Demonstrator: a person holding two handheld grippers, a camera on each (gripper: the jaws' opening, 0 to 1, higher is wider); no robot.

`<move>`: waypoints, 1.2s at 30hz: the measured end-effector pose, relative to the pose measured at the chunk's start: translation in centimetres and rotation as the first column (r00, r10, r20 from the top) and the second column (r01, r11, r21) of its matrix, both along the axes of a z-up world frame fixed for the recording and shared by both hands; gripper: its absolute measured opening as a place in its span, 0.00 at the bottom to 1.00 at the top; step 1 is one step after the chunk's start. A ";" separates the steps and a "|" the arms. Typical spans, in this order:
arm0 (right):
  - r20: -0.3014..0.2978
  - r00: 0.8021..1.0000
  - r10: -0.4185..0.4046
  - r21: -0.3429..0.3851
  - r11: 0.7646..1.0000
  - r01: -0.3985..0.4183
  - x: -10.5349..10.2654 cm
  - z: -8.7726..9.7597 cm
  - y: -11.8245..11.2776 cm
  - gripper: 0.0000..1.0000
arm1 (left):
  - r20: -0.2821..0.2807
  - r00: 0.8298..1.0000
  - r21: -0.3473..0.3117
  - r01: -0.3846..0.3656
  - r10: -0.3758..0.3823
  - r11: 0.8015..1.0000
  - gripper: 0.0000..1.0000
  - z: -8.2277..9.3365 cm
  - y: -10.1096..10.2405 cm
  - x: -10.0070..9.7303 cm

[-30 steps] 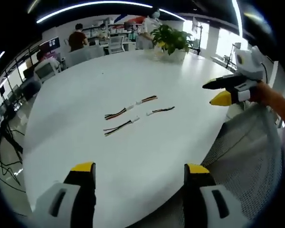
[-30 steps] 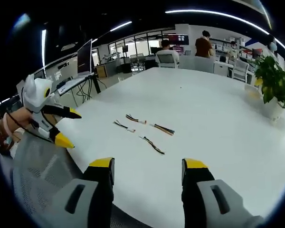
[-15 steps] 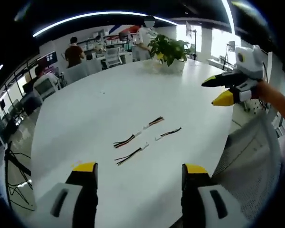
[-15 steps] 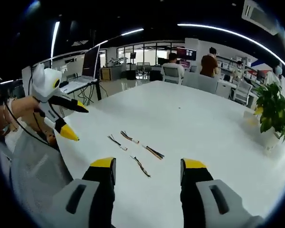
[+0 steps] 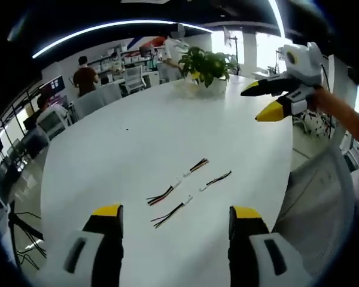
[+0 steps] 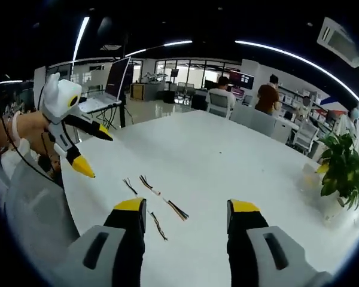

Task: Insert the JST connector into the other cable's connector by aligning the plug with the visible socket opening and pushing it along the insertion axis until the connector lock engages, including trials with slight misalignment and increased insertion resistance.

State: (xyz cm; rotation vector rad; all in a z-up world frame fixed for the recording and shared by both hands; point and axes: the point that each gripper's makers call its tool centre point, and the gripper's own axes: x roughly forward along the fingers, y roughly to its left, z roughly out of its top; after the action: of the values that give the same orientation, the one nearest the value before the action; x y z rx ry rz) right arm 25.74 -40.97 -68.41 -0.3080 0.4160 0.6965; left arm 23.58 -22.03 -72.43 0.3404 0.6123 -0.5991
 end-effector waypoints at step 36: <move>-0.041 0.992 0.116 0.009 0.993 -0.116 6.5 -3.9 1.6 0.50 | 0.027 0.997 0.045 0.067 -0.068 0.997 0.65 -3.5 -0.8 7.4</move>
State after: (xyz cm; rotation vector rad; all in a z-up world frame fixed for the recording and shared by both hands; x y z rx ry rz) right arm 32.21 -39.39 -72.31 -0.3137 0.4377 0.8187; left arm 30.97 -22.80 -75.89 0.4120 0.5894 -0.6454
